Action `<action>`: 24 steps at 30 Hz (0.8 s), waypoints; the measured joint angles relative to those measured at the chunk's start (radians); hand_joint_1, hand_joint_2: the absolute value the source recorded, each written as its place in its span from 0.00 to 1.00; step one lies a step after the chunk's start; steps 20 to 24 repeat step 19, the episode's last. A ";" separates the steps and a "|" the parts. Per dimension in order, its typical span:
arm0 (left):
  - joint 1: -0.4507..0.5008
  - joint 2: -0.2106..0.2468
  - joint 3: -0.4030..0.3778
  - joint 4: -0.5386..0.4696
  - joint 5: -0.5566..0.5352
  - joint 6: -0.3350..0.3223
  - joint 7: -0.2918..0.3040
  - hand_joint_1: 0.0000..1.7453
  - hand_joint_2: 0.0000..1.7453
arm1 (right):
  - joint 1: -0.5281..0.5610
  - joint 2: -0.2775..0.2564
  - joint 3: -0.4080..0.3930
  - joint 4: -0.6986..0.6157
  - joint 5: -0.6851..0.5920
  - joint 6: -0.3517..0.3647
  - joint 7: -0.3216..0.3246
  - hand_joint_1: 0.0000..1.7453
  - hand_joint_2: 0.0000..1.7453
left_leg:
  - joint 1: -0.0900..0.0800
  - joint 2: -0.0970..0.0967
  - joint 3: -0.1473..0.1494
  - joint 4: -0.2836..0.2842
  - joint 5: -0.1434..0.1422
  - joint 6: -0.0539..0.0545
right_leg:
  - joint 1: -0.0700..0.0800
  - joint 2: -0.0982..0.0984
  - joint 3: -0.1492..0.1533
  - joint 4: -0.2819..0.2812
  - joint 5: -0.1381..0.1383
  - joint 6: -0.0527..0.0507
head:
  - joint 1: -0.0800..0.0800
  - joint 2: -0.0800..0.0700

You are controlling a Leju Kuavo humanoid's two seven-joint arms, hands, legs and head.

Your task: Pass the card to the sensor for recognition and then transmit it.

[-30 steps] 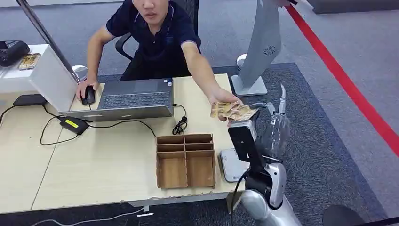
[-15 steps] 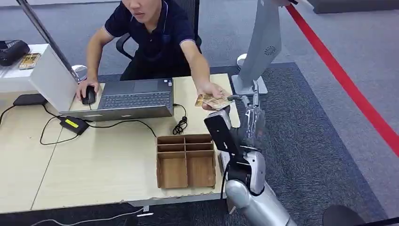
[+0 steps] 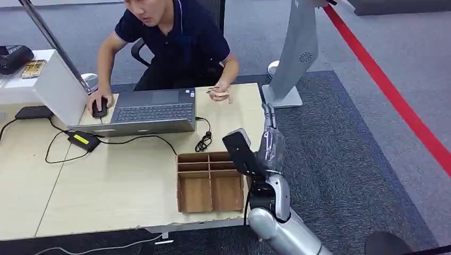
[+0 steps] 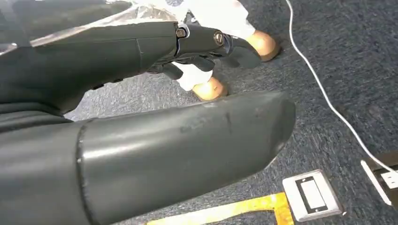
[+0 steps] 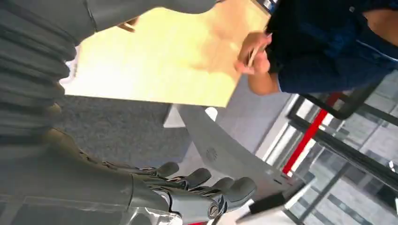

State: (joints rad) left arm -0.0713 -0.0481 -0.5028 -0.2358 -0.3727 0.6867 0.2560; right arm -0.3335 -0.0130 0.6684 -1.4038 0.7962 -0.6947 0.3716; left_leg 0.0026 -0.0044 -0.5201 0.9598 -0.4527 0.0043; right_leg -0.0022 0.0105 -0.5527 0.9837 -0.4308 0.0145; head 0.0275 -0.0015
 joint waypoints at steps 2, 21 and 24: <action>0.000 0.000 0.003 0.000 0.001 0.000 0.003 0.00 0.00 | 0.042 -0.007 -0.002 -0.022 -0.032 -0.001 -0.033 0.00 1.00 | 0.000 0.000 0.000 0.000 0.000 0.000 | 0.000 0.000 0.000 0.000 0.000 0.000 | 0.000 0.000; 0.003 -0.008 0.068 0.006 0.029 -0.002 0.035 0.00 0.00 | 0.520 0.005 -0.292 -0.369 -0.623 -0.005 -0.447 0.00 1.00 | 0.000 0.000 0.000 0.000 -0.002 0.000 | 0.000 0.000 0.000 -0.001 -0.001 0.001 | 0.000 0.000; 0.003 -0.008 0.068 0.006 0.029 -0.002 0.035 0.00 0.00 | 0.520 0.005 -0.292 -0.369 -0.623 -0.005 -0.447 0.00 1.00 | 0.000 0.000 0.000 0.000 -0.002 0.000 | 0.000 0.000 0.000 -0.001 -0.001 0.001 | 0.000 0.000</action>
